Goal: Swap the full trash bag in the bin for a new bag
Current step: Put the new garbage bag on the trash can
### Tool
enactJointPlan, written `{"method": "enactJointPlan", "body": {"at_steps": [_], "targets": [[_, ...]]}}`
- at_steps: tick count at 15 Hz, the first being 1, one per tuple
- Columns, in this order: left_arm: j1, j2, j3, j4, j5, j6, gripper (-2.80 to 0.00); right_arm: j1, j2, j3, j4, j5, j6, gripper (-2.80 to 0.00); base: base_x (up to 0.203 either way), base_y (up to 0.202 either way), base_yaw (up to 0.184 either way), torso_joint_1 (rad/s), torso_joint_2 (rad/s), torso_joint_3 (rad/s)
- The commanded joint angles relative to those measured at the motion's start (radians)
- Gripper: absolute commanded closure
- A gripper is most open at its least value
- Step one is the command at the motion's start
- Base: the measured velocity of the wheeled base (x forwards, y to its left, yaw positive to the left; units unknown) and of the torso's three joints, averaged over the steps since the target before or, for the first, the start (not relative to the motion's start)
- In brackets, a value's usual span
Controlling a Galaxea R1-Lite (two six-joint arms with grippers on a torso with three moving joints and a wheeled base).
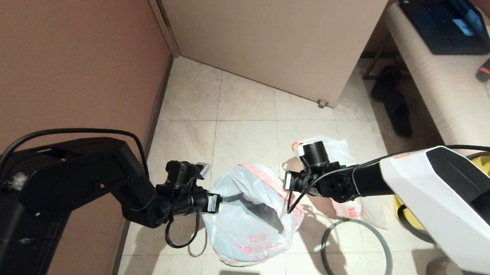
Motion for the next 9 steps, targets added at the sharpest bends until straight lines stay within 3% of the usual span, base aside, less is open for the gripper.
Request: {"method": "enactJointPlan", "body": {"at_steps": [1,7,9], "targets": [[0.0,0.005,0.0,-0.008,0.003,-0.002,0.0,0.001,-0.02,0.009,0.021,-0.014,0.002,0.0,0.0,0.0,0.0,0.0,0.0,0.0],[0.001,0.005,-0.002,-0.011,0.004,-0.002,0.0,-0.038,-0.27,0.208,0.102,-0.054,0.063,0.0,0.0,0.0,0.0,0.0,0.0,0.0],[0.001,0.005,-0.003,-0.011,0.004,-0.002,0.0,-0.021,-0.325,0.249,0.236,-0.055,0.111,0.0,0.0,0.0,0.0,0.0,0.0,0.0]]}}
